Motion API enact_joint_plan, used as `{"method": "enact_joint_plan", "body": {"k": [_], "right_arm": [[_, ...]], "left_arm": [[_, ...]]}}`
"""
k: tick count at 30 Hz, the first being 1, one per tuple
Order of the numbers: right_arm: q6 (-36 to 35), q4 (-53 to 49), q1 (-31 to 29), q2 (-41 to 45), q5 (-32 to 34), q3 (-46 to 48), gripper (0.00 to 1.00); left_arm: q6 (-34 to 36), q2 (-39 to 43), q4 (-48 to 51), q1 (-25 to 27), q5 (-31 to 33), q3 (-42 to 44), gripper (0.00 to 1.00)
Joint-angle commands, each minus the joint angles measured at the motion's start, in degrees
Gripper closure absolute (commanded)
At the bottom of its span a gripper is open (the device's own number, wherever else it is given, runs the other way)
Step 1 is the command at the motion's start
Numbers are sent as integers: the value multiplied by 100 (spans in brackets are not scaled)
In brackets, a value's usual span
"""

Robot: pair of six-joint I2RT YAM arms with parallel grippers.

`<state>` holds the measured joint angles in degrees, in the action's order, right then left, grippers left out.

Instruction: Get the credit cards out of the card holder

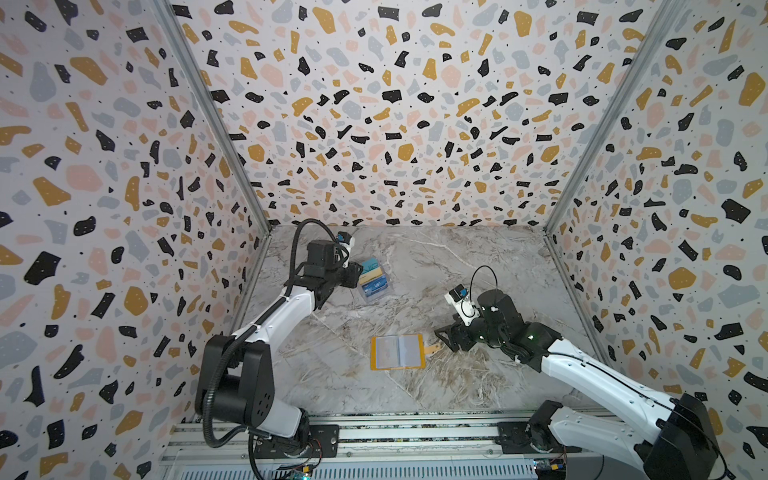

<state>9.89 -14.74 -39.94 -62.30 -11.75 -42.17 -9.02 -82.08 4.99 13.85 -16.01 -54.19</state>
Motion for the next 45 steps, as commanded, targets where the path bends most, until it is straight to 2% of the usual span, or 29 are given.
{"method": "enact_joint_plan", "body": {"k": [1,7,12,19,29,34,40,45], "right_arm": [[191,-68,-39,-73,123,-230,19],[390,33,-154,-349,162,-316,19],[553,1,-412,-674,449,-486,20],[859,287,-695,-1126,418,-618,20],[1028,261,-1170,-1935,512,-1096,25],[1108,202,-1346,-2155,519,-1274,27],[1264,177,-1485,-2322,572,-1365,27],[1372,129,-1524,-2349,642,-1407,27]], "left_arm": [[-704,363,-181,379,-153,398,65],[-1169,849,-167,1175,323,1209,62],[-1606,1237,-173,1586,654,1809,63],[-2045,2018,151,1683,1102,2578,69],[-2923,3005,-336,1701,561,3811,73],[-2946,3001,-383,1727,375,3906,73],[-2854,2471,-787,1766,33,3978,76],[-2713,2220,-788,1832,282,4002,77]]}}
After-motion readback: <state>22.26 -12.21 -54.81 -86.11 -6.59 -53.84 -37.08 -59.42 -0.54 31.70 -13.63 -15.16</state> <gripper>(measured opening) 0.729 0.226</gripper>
